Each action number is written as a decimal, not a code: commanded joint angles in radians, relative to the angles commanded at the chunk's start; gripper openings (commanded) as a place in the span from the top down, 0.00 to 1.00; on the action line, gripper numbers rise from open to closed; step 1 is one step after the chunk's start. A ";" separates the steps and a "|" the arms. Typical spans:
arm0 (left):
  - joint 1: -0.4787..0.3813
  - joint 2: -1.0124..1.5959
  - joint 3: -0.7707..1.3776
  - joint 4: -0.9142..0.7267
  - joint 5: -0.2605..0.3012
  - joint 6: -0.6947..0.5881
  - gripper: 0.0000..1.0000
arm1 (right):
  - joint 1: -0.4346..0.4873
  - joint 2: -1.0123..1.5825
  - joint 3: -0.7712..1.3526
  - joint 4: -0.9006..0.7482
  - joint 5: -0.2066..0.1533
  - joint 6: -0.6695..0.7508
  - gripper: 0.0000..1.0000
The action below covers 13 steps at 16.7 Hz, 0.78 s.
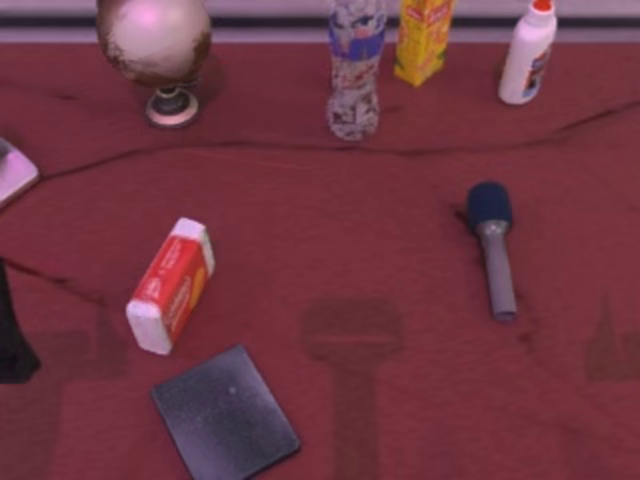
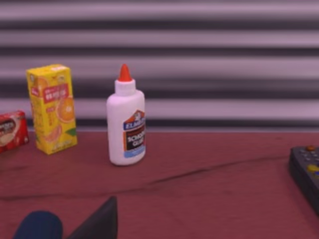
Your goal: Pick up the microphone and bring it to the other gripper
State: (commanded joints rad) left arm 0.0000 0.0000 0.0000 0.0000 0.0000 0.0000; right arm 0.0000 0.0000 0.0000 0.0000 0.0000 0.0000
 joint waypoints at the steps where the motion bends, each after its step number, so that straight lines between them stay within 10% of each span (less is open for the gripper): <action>1: 0.000 0.000 0.000 0.000 0.000 0.000 0.00 | 0.000 0.000 0.000 0.000 0.000 0.000 0.00; 13: 0.000 0.000 0.000 0.000 0.000 0.000 0.00 | 0.181 0.671 0.524 -0.408 0.052 0.179 0.00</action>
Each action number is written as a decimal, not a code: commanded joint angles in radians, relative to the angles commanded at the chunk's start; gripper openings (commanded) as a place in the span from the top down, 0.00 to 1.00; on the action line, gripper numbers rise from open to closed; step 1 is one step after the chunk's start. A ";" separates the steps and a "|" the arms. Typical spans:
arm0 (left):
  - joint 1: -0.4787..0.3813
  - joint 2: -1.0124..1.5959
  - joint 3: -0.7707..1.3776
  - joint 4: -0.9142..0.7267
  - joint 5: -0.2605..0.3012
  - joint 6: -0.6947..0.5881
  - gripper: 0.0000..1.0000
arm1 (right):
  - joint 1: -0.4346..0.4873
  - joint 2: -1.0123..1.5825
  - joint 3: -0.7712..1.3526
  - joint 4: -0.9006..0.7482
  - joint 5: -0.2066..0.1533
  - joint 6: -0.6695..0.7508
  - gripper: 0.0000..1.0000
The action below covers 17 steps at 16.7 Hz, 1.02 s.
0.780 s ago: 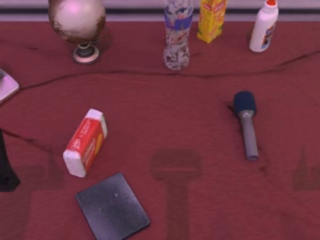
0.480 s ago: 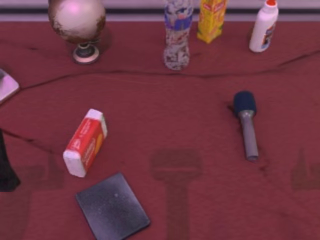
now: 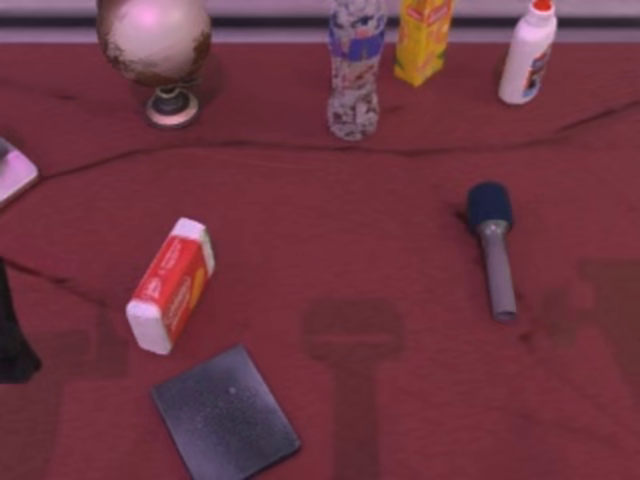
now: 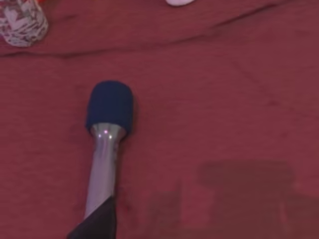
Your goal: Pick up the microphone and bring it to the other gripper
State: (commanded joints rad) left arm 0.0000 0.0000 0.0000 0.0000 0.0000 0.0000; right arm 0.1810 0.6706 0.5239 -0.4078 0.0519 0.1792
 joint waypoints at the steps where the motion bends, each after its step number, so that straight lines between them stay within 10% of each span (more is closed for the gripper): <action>1: 0.000 0.000 0.000 0.000 0.000 0.000 0.00 | 0.025 0.106 0.080 -0.050 0.006 0.028 0.00; 17: 0.000 0.000 0.000 0.000 0.000 0.000 0.00 | 0.311 1.300 0.973 -0.648 0.079 0.342 0.00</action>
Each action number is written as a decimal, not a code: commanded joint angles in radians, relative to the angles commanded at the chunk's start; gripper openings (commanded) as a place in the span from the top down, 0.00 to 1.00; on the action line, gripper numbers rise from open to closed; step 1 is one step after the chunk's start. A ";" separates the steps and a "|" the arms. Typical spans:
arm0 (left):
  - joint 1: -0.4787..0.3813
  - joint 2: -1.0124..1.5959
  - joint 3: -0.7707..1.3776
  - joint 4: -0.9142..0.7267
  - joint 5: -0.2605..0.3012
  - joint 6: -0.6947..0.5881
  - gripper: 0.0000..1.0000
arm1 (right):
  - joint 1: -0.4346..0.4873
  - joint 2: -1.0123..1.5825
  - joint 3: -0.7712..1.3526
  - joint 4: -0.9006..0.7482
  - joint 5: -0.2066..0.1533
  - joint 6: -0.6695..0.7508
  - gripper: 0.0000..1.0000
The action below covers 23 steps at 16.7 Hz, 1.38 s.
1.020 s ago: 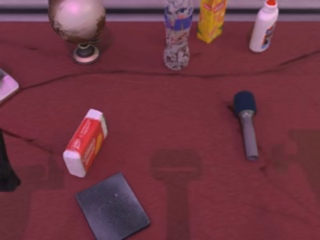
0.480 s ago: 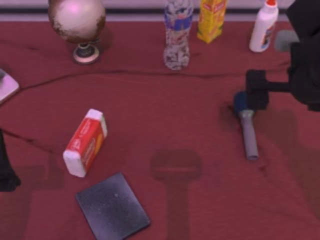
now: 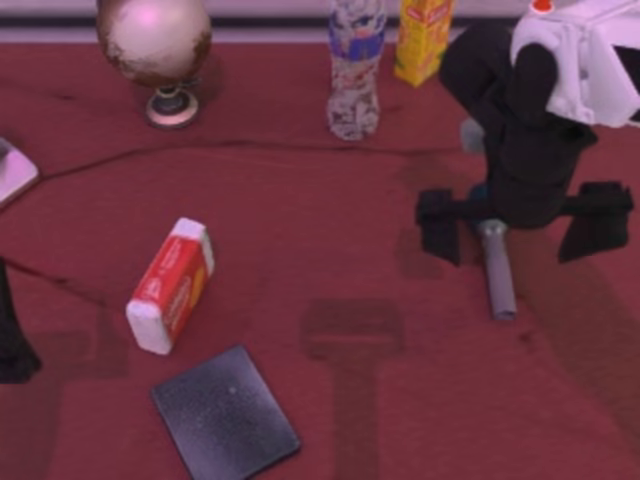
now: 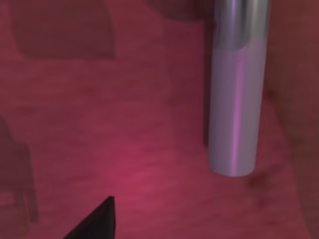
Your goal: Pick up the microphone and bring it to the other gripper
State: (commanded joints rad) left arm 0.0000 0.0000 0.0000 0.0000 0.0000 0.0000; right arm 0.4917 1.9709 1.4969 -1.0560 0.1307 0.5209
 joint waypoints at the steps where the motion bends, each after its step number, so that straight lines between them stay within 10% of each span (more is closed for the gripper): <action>1: 0.000 0.000 0.000 0.000 0.000 0.000 0.00 | 0.001 0.004 0.003 -0.003 0.001 0.001 0.00; 20: 0.000 0.000 0.000 0.000 0.000 0.000 0.00 | -0.031 0.166 -0.178 0.343 0.001 -0.029 0.00; 23: 0.000 0.000 0.000 0.000 0.000 0.000 0.00 | -0.031 0.166 -0.178 0.343 0.001 -0.029 0.23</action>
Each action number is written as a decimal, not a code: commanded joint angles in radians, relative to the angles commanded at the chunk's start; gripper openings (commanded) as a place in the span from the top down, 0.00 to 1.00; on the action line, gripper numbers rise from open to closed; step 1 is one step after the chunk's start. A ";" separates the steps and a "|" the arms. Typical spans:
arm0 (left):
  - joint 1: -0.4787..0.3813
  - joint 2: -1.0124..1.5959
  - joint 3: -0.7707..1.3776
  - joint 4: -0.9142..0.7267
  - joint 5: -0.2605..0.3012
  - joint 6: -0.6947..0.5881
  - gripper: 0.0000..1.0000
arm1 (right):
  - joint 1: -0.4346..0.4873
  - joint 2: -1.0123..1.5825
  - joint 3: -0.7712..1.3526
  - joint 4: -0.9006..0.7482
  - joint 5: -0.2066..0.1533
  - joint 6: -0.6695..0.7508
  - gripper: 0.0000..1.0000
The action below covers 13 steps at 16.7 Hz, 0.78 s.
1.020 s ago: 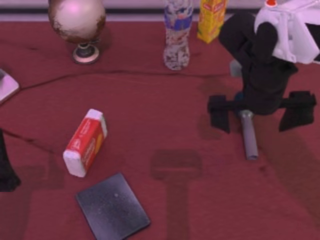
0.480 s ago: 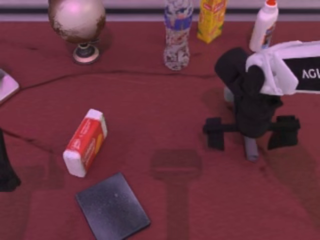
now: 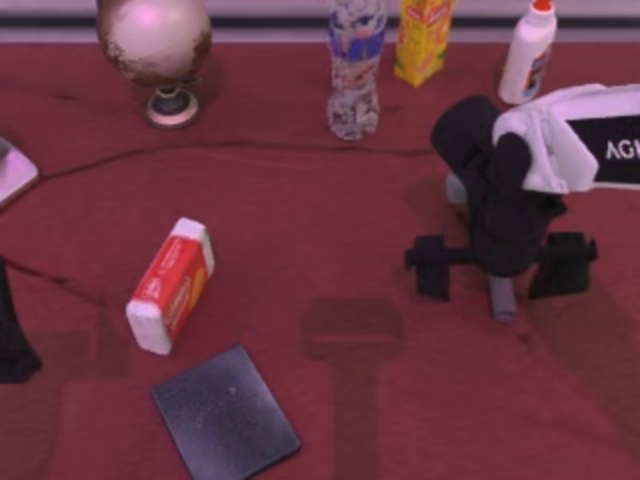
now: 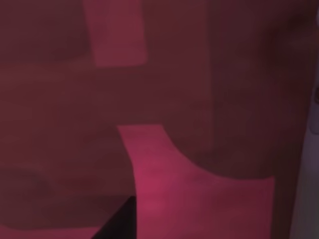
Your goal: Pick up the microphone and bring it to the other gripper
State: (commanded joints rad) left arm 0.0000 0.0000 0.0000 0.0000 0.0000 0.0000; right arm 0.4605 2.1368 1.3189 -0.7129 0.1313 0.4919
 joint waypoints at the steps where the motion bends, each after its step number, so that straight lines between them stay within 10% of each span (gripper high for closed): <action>1: 0.000 0.000 0.000 0.000 0.000 0.000 0.00 | 0.000 0.000 0.000 0.000 0.000 0.000 0.30; 10: 0.000 0.000 0.000 0.000 0.000 0.000 0.00 | 0.000 0.000 0.000 0.000 0.000 0.000 0.98; 13: 0.000 0.000 0.000 0.000 0.000 0.000 0.00 | 0.000 0.000 0.000 0.000 0.000 0.000 1.00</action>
State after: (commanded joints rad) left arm 0.0000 0.0000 0.0000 0.0000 0.0000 0.0000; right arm 0.4605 2.1368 1.3189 -0.7129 0.1313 0.4919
